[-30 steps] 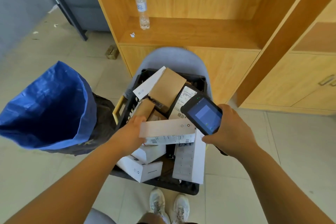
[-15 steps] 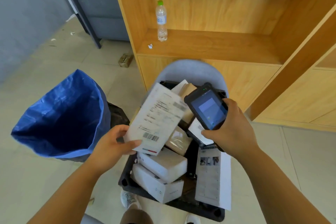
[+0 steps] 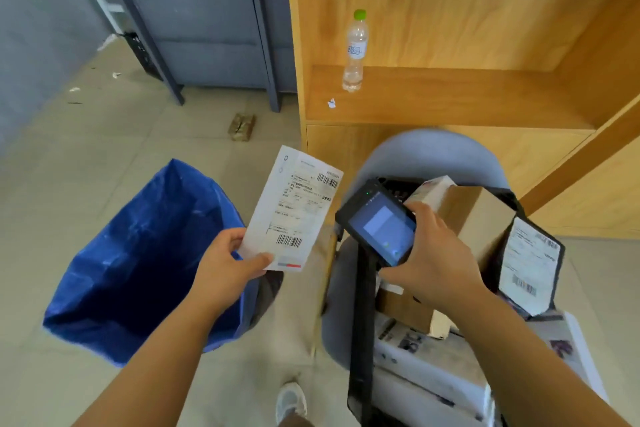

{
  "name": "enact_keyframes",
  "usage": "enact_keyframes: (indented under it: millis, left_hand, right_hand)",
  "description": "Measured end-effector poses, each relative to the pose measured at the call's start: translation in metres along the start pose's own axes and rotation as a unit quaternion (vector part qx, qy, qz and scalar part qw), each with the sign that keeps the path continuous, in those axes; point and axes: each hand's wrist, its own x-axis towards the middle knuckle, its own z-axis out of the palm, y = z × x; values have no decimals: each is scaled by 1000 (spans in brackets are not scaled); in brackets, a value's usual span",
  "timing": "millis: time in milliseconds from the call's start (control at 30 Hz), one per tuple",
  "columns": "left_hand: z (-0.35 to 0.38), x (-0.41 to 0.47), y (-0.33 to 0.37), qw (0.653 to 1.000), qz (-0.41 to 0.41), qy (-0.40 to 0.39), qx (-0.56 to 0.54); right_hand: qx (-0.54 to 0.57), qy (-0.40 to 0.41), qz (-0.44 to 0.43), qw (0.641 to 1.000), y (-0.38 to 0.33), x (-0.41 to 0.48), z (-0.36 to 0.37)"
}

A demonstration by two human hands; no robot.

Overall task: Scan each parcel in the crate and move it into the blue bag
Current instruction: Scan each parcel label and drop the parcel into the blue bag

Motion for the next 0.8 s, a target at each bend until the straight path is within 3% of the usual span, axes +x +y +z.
enact_keyframes:
  millis: [367,567,800]
  left_hand:
    - [-39,50,-51,998,-36,39,-40]
    - [-33,63,-81,997,-18,56,-48]
    - [-26,70,-116,993,34,65,-88]
  right_hand:
    - [-146,-94,-65,983,-55,10,48]
    - [-220,-88,-145,961,-61,26,65]
    - [-264,-76,-169,947,-57,30,88]
